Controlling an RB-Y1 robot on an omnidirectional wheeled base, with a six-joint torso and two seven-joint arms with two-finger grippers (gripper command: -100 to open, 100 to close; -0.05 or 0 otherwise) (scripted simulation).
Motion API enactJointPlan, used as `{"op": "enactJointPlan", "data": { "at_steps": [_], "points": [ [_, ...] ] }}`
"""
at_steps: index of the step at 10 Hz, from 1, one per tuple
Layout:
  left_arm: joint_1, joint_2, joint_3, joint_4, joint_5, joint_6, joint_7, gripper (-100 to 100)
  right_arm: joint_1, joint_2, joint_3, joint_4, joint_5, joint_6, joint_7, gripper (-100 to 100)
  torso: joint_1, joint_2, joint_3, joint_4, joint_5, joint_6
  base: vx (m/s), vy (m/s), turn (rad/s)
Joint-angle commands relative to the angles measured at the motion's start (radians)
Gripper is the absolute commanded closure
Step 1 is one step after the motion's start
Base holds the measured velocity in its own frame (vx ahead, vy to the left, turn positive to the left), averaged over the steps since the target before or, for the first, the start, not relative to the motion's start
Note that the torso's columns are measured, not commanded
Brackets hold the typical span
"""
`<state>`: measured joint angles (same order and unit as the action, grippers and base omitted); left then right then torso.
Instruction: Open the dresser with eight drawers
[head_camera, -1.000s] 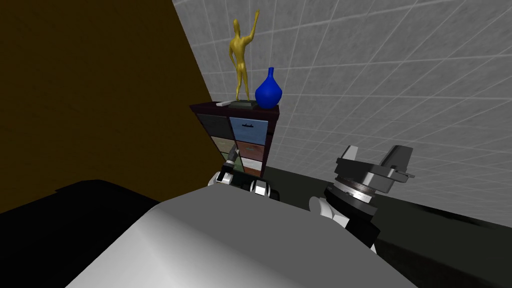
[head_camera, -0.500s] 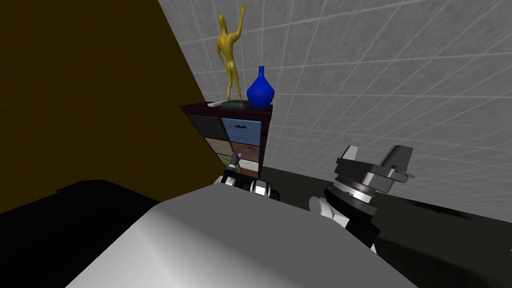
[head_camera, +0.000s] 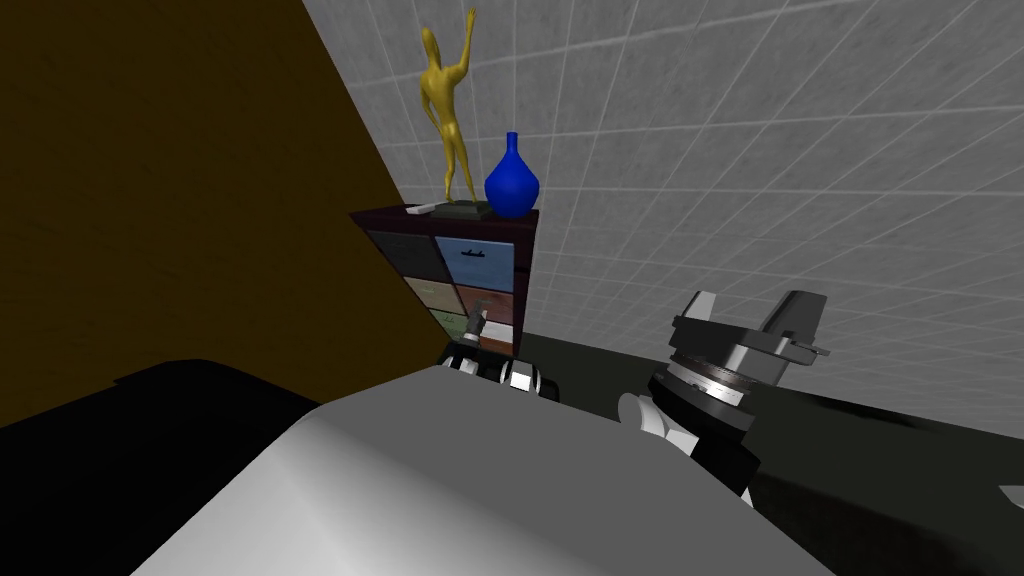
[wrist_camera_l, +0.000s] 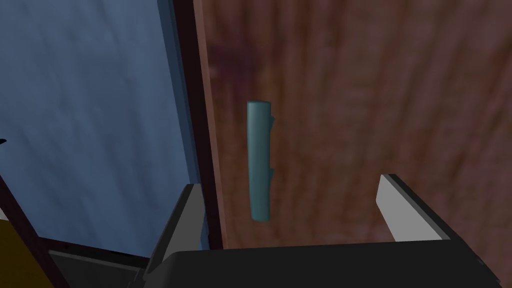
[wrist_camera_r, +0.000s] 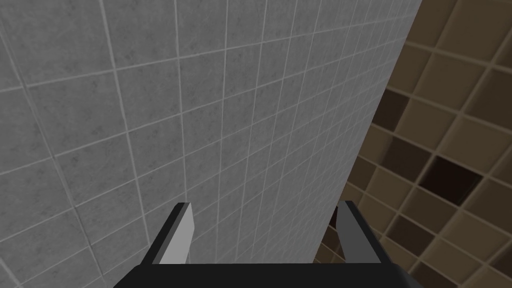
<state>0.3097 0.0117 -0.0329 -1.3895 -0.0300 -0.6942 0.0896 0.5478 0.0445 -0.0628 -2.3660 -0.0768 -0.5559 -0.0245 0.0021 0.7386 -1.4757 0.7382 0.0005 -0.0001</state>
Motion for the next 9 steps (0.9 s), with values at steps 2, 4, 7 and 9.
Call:
{"op": "enactJointPlan", "data": {
  "at_steps": [2,4,7,9],
  "points": [
    [-0.005,0.000,0.002,-0.033,-0.001,0.035,0.000,-100,0.000,0.000,0.000,0.000,0.000,0.000,0.000,0,-0.002,-0.003,-0.002,-0.001,-0.001,0.000,0.048,-0.007,-0.003],
    [-0.005,0.000,0.001,-0.017,0.000,0.025,-0.001,100,0.000,0.000,0.000,0.000,0.000,0.000,0.000,0,-0.002,0.003,0.002,0.001,0.000,0.000,-0.024,0.002,0.012],
    [-0.006,0.079,0.001,-0.034,-0.003,0.033,-0.002,-100,0.000,0.000,0.000,0.000,0.000,0.000,0.000,0,-0.001,-0.004,-0.003,-0.001,0.000,0.000,-0.008,-0.011,0.000],
    [-0.007,0.120,0.002,-0.060,-0.007,0.066,-0.005,-100,0.000,0.000,0.000,0.000,0.000,0.000,0.000,0,-0.003,-0.001,0.000,0.000,-0.001,0.000,-0.006,-0.027,0.000]
  ]
}}
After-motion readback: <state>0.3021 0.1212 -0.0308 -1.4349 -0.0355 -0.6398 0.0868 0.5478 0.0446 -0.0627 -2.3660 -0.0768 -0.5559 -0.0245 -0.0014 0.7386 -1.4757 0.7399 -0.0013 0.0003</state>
